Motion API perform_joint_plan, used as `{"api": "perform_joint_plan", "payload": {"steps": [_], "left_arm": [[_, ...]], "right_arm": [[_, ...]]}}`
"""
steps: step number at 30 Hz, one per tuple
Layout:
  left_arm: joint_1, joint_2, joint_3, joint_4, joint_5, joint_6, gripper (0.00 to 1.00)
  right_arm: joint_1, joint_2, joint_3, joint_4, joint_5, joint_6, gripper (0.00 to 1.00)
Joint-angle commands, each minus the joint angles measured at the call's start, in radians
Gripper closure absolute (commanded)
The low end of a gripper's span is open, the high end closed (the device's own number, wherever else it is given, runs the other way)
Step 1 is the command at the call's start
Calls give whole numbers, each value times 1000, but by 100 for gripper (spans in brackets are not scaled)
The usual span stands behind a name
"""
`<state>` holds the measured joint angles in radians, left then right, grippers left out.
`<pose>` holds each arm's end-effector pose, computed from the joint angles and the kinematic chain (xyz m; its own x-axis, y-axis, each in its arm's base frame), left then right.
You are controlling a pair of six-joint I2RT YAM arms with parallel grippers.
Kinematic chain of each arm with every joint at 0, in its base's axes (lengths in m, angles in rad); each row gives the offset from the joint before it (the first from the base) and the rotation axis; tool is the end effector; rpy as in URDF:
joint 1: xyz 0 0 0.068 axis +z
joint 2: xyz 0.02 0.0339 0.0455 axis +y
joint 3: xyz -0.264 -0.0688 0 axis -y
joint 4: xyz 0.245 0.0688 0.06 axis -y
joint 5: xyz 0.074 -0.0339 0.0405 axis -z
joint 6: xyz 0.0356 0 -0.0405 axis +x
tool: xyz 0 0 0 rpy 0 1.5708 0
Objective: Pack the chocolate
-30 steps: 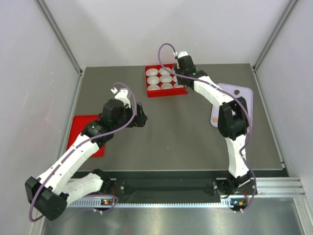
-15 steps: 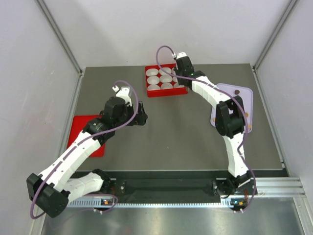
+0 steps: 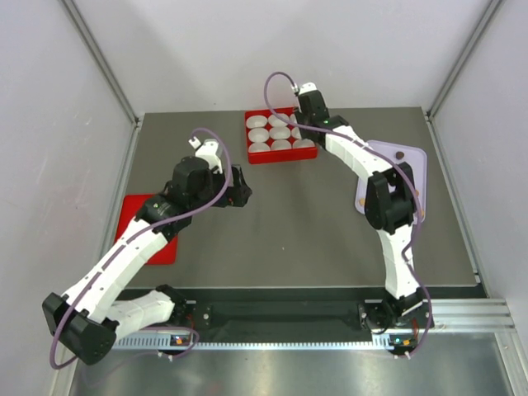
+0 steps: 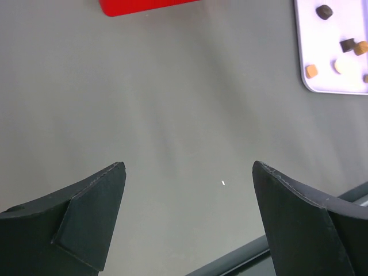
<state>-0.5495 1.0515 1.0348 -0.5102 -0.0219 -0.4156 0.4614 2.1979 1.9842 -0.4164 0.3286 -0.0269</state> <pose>0.1963 -0.1193 0.3435 -0.5966 -0.1079 -0.7952 0.2898 0.8951 -0.3389 0.4654 0.2186 0.2705 -0.5224 -0.2881 -0.8026 -0.2020 0.9562 -0.2118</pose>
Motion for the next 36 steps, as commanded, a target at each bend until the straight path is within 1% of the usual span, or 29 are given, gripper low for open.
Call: {"api": "perform_joint_plan", "payload": {"steps": [1,5,7,8,9,10,11,12,13,14,15,17,18,20,21,25,29,30,36], "left_arm": [[0,-36,57,-37,17,17,3],[0,-57,64,-57,14,18,3],[0,-70,57,-54,17,11,3],[0,-74,51,-53,17,8,3],[0,-79,48,-50,17,5,3],[0,-90,38,-50,52,1,3],[0,-94,30,-50,53,0,3],[0,-100,15,-50,51,-2,3],[0,-120,4,-50,50,-2,3],[0,-128,-5,-50,47,-3,3],[0,-139,-24,-50,45,-3,3],[0,-159,-39,-47,48,-3,3],[0,-165,-48,-42,53,-3,2],[0,-168,-56,-40,63,-6,2],[0,-169,-61,-39,68,-9,2],[0,-162,-78,-7,99,-18,2],[0,-139,-81,2,100,-22,3],[0,-133,-81,4,102,-22,3],[0,-114,-88,21,82,-23,3]], "right_arm": [[-6,-124,51,-7,32,-2,65],[-9,-197,45,-80,82,8,66],[-26,-271,18,-139,92,21,66],[-36,-300,-29,-153,84,57,66],[-46,-363,-62,-169,76,83,66],[-76,-395,-99,-200,73,96,66],[-95,-432,-192,-211,63,111,66],[-137,-504,-243,-219,46,133,66],[-165,-539,-293,-232,18,142,66],[-194,-573,-385,-243,-43,153,66],[-246,-630,-425,-254,-65,168,66],[-291,-682,-532,-274,-89,171,66],[-328,-723,-563,-275,-85,174,66],[-363,-762,-635,-263,-94,180,65],[-394,-765,-650,-257,-94,182,65],[-441,-732,-651,-248,-65,203,65],[-454,-641,-624,-211,-65,219,64],[-490,-626,-619,-199,-66,216,63],[-509,-541,-605,-168,-60,223,61]]}}
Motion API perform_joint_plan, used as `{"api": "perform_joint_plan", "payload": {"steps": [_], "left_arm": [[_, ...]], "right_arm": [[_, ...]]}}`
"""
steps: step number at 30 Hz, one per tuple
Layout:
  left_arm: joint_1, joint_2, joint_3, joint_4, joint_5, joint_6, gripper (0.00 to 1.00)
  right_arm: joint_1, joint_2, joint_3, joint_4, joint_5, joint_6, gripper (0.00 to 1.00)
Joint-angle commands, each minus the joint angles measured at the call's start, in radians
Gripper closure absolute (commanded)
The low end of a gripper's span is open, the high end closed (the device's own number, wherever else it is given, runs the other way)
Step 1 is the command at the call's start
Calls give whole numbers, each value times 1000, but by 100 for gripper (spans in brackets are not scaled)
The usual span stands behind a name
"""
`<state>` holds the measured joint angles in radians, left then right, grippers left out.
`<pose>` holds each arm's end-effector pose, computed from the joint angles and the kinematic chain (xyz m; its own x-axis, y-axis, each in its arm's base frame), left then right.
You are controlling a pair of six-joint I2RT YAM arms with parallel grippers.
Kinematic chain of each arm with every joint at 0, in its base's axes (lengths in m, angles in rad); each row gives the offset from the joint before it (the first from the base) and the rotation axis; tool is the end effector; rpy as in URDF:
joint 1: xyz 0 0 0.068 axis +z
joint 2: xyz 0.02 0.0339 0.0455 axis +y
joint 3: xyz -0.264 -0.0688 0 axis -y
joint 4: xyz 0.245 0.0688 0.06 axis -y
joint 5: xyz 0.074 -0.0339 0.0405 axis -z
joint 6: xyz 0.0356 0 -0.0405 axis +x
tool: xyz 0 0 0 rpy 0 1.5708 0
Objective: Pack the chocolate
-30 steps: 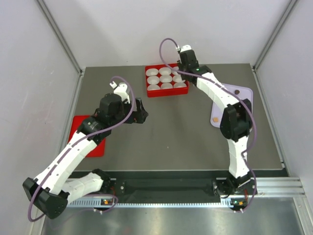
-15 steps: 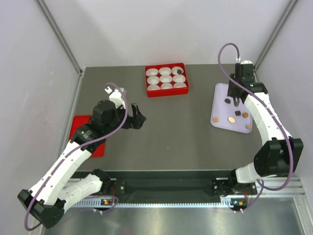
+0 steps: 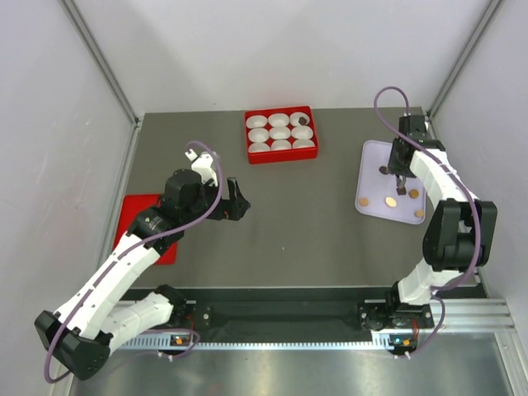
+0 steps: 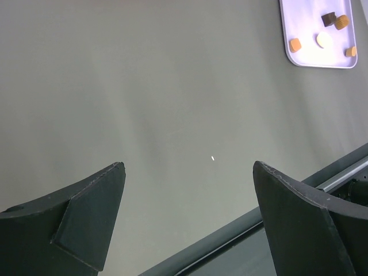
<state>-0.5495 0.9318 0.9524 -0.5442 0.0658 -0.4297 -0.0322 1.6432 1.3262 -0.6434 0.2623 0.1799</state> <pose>0.1703 -0.1070 0.3357 -0.6250 -0.1047 -0.7736 0.3403 0.8553 -0.3907 0.3522 -0.0206 0.2686 -0.7736 0.1978 -0.6020 0.3233 0.9403 -0.1065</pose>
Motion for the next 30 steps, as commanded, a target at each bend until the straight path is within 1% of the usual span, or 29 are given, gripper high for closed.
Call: {"api": "perform_joint_plan", "payload": {"steps": [1,8,17,21,25,28,30], "left_arm": [[0,10,-6,58,-4,-9,2],[0,36,-12,73,-17,-3,2],[0,55,-1,79,-32,3,2],[0,61,0,82,-34,-4,3],[0,64,5,82,-31,-7,3],[0,59,9,82,-35,-6,3],[0,59,11,78,-41,-3,3]], "right_arm": [[-17,20,53,57,17,21,61],[-23,62,47,87,31,41,57],[-46,127,87,111,15,30,57],[-49,138,102,117,3,18,59],[-51,127,107,113,-20,12,64],[-49,95,105,111,-29,10,69],[-44,64,110,97,-34,7,70]]}}
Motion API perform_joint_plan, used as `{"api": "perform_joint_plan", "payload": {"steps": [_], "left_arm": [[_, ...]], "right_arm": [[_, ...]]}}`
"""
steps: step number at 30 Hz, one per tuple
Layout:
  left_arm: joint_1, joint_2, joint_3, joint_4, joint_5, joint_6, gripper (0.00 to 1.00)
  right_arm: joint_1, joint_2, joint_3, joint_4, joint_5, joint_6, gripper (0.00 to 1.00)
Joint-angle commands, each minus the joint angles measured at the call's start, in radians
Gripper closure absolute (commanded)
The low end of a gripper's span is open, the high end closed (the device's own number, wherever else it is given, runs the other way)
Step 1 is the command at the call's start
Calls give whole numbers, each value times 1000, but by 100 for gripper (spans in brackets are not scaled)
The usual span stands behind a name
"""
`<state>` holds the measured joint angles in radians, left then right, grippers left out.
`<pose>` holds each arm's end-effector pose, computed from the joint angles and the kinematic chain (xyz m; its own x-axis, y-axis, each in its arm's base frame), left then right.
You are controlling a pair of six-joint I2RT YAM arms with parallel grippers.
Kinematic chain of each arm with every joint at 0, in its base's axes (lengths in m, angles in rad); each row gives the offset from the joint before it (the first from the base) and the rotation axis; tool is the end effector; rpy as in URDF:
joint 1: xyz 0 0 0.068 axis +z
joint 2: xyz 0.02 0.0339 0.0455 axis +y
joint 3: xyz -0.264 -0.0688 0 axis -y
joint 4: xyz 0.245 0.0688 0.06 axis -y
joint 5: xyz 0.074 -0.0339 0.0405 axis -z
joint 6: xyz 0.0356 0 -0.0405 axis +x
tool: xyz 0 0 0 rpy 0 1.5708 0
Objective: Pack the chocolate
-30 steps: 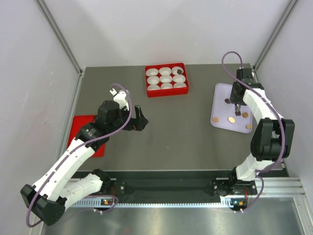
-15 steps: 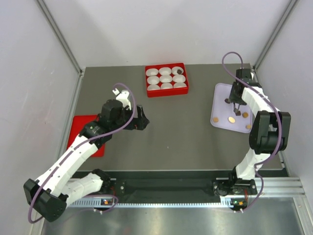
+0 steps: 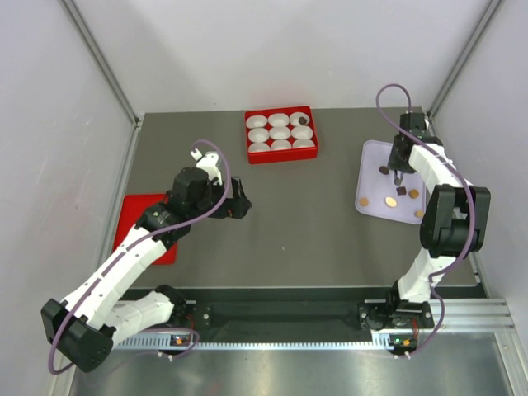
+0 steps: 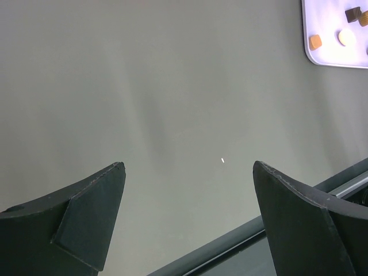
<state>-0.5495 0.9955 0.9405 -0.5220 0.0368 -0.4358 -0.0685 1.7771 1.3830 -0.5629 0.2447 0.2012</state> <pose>0.1836 -0.1140 0.3217 -0.6531 -0.0947 -0.7513 0.3006 0.8782 -0.3720 0.3844 -0.0350 0.2445 -0.7580 0.2464 -0.6039 0.3645 0.9279 -0.0789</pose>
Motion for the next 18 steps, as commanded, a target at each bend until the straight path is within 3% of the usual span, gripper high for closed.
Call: {"api": "perform_joint_plan", "payload": {"steps": [1,7,12,18], "left_arm": [[0,-3,26,53,-15,6,3],[0,-15,38,34,-28,23,3],[0,-37,41,30,-83,32,3],[0,-41,49,28,-86,34,3]], "right_arm": [[-5,-86,62,11,-18,-20,71],[50,-148,149,-71,-16,-20,74],[238,-153,263,-83,-16,-8,74],[470,-21,445,1,-2,-13,74]]}}
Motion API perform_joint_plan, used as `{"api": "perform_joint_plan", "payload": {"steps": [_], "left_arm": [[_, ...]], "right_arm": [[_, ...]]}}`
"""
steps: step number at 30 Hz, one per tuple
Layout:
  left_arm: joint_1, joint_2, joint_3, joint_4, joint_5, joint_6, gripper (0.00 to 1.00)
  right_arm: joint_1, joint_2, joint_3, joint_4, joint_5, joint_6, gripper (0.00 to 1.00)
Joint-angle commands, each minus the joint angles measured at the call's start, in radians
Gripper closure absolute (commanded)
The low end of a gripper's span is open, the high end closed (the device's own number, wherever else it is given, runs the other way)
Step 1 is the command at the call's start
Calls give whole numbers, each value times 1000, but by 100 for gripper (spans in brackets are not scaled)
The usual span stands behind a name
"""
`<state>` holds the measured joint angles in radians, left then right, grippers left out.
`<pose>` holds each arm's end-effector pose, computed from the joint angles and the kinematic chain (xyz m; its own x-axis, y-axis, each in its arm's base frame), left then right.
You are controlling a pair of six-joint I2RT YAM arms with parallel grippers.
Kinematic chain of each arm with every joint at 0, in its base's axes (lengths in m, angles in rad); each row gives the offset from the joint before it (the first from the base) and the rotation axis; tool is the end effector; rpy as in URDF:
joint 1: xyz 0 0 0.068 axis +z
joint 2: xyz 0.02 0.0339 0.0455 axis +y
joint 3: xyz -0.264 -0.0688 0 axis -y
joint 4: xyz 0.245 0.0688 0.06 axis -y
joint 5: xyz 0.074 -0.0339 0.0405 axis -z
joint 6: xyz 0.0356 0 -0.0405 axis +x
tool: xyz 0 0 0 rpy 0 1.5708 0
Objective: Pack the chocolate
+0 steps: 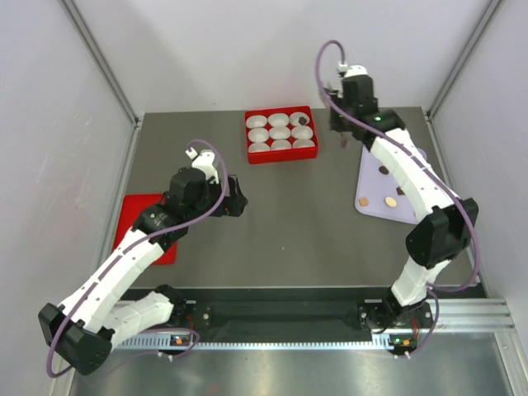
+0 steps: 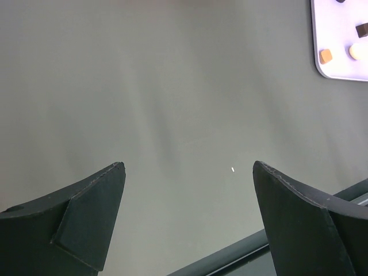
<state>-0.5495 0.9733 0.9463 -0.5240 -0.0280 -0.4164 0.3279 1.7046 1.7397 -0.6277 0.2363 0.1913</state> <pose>0.1808 -0.1095 0.3278 -0.6112 -0.0998 -0.7851 0.2783 0.9016 -0.3312 0.3701 0.1171 0.3830 -0.5437 0.0103 -0.8392 -0.0264 0.9992 0.0293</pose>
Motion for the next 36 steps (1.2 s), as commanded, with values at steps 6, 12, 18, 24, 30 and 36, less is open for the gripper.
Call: {"api": "perform_joint_plan", "payload": {"steps": [6,12,18,24,30,36], "left_arm": [[0,-35,43,21,-30,13,3],[0,-42,48,12,-41,13,3],[0,-42,55,5,-49,16,3],[0,-36,51,1,-47,16,3],[0,-38,48,-2,-50,16,3],[0,-35,51,-1,-52,18,3]], "right_arm": [[168,187,139,284,14,-35,73],[191,317,185,365,-32,-49,73],[195,404,215,376,-45,-55,73],[197,455,216,388,-61,-47,70],[197,490,231,391,-65,-43,69],[198,509,239,393,-69,-29,68]]}}
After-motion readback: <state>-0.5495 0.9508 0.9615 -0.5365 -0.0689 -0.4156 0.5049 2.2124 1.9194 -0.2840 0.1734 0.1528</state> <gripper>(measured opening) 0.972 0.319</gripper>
